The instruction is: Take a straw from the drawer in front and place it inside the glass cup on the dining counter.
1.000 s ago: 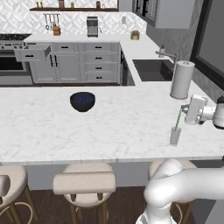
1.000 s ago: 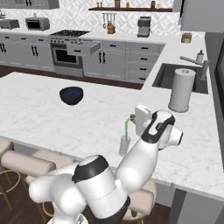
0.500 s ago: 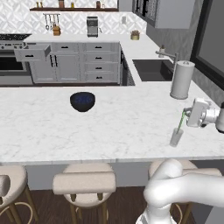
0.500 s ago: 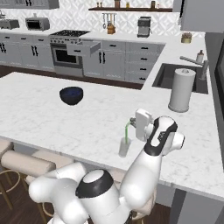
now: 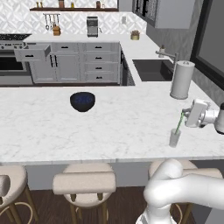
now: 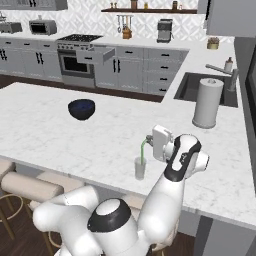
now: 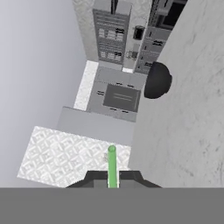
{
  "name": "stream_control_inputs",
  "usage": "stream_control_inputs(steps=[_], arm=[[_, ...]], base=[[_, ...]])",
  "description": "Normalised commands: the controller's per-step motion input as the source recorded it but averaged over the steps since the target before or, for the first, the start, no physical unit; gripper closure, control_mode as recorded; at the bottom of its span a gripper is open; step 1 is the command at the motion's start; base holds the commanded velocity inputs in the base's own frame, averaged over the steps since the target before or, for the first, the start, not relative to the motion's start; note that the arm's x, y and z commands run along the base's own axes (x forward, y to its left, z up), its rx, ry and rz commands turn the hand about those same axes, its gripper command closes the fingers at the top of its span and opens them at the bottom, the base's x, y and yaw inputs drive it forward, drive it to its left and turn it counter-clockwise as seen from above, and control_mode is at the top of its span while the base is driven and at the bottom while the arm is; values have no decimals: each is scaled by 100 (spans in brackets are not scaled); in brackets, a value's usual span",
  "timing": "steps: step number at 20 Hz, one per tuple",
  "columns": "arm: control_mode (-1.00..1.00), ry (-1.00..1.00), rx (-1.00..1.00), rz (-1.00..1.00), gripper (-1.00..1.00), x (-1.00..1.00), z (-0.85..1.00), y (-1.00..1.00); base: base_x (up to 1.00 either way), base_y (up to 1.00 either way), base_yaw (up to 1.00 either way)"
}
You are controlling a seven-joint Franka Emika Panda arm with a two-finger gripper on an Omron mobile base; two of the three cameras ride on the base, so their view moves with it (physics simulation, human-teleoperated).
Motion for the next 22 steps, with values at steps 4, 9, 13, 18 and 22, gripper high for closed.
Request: stream_control_inputs(steps=[4,9,13,18,22], arm=[[-100,-5,0,5,100,-1,-4,2],[-100,-3,0,3,100,0,-9,17],[-100,-7,0,6,100,0,-7,8],[-100,-10,0,8,100,-2,-1,-1],[-100,-13,0,8,-100,-22,0,-10]], base=[[0,0,0],[0,0,0],[0,0,0],[0,0,0],[0,0,0]])
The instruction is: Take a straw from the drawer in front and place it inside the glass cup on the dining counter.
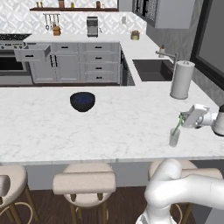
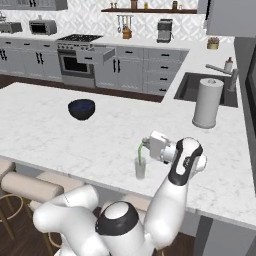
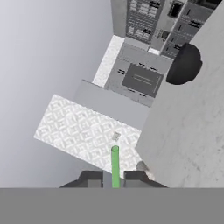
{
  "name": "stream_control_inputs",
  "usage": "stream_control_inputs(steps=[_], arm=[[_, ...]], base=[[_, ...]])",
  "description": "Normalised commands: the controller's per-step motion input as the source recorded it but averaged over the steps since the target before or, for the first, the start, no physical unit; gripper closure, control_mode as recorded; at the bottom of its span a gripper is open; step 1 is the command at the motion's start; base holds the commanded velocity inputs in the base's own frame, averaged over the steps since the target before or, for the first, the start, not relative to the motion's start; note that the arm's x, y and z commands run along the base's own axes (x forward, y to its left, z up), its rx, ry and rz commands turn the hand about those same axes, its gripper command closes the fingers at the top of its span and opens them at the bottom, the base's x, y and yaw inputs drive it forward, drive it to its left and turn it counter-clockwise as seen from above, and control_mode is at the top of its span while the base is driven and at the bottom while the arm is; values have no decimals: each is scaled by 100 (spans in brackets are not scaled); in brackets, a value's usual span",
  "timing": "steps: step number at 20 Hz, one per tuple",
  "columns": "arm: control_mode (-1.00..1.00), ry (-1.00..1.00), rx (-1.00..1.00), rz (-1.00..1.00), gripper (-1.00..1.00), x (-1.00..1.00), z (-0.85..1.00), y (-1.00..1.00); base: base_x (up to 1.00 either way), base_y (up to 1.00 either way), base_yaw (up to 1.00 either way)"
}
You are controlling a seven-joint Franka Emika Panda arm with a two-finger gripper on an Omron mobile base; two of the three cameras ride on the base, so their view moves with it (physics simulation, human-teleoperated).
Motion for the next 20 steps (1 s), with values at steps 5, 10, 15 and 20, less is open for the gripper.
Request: stream_control_inputs(steps=[5,10,15,20], arm=[[-100,-12,0,7,-100,-20,0,-8],[-100,-6,0,2,-100,-5,0,0],[-100,-4,0,0,-100,0,0,0],[-100,-5,0,0,-100,0,-4,0]], base=[[0,0,0],[0,0,0],[0,0,0],[0,0,0]])
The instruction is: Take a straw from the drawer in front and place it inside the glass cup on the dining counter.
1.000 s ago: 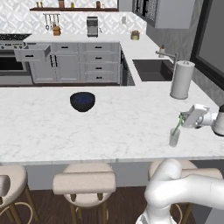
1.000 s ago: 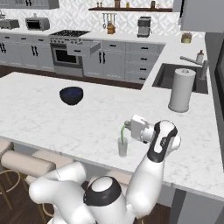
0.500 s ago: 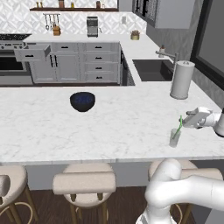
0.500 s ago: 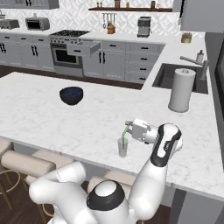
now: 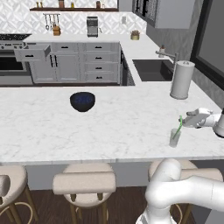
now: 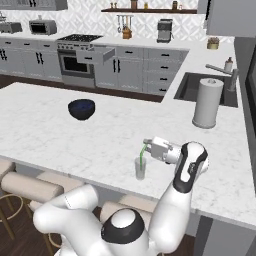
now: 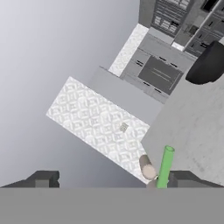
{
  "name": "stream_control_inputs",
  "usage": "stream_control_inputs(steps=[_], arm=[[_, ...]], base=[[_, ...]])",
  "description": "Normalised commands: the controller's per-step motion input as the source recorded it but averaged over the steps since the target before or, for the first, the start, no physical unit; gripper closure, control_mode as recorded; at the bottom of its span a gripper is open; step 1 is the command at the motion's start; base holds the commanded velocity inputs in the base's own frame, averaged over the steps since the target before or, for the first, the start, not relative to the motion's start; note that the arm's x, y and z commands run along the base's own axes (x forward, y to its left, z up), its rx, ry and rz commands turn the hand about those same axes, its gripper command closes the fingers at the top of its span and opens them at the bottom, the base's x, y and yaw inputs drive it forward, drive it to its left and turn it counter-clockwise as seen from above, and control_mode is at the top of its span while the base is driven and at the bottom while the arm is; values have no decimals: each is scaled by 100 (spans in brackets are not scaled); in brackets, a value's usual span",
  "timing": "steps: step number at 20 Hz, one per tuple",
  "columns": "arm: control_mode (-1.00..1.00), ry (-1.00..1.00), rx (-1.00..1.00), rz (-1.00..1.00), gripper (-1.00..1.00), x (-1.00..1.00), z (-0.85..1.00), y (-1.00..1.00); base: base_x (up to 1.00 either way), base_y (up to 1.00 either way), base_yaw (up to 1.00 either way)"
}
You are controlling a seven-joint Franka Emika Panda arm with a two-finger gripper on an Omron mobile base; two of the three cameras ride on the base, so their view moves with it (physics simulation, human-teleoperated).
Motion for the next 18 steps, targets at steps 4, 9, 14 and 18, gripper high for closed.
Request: stream_control_inputs(steps=[4,9,14,18], arm=[[-100,-3,0,0,-100,-3,-15,0],[-100,0,0,0,-100,-7,-18,0],[-100,0,0,-2,-100,0,-8,0],[-100,0,0,-5,-100,0,0,-11]], base=[[0,0,0],[0,0,0],[0,0,0],[0,0,0]])
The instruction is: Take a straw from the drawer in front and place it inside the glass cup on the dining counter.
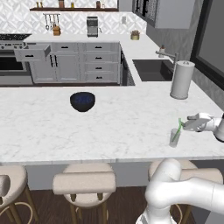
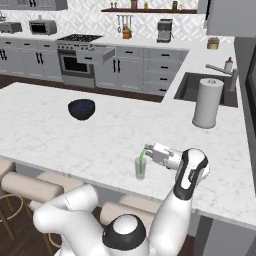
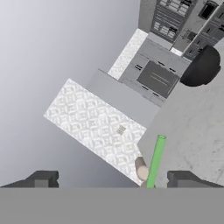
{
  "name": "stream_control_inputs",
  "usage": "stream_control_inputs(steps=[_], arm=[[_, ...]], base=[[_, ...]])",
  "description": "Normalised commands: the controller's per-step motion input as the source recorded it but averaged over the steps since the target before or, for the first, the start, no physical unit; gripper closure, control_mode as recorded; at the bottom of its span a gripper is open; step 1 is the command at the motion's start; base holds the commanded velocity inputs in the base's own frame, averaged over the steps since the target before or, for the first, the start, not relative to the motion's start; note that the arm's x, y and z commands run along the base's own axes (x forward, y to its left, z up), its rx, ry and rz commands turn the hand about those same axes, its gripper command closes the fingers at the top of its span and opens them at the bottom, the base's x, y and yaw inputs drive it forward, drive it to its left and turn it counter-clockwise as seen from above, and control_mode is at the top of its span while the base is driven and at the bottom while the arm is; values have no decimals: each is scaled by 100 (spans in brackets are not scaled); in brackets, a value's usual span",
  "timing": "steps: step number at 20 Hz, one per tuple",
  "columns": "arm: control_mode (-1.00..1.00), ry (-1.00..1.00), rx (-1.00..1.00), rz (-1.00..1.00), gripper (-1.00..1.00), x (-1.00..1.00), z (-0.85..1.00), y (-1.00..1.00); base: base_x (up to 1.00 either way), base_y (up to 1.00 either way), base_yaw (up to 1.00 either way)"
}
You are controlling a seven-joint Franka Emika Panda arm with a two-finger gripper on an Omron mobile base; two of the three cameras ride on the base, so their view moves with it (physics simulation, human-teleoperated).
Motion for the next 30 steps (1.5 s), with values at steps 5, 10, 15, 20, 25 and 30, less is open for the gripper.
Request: stream_control_inputs(steps=[5,10,15,20,25,30], arm=[[-100,0,0,-7,-100,0,0,-32],[-100,0,0,-11,-100,-8,36,-27],[-100,-3,-4,-19,-100,-30,96,-1],[-100,-2,-11,-23,-100,-22,73,22],[-100,0,-13,-18,-100,-16,18,45],[-100,0,-9,-8,-100,-23,3,26]], base=[[0,0,0],[0,0,0],[0,0,0],[0,0,0],[0,0,0],[0,0,0]])
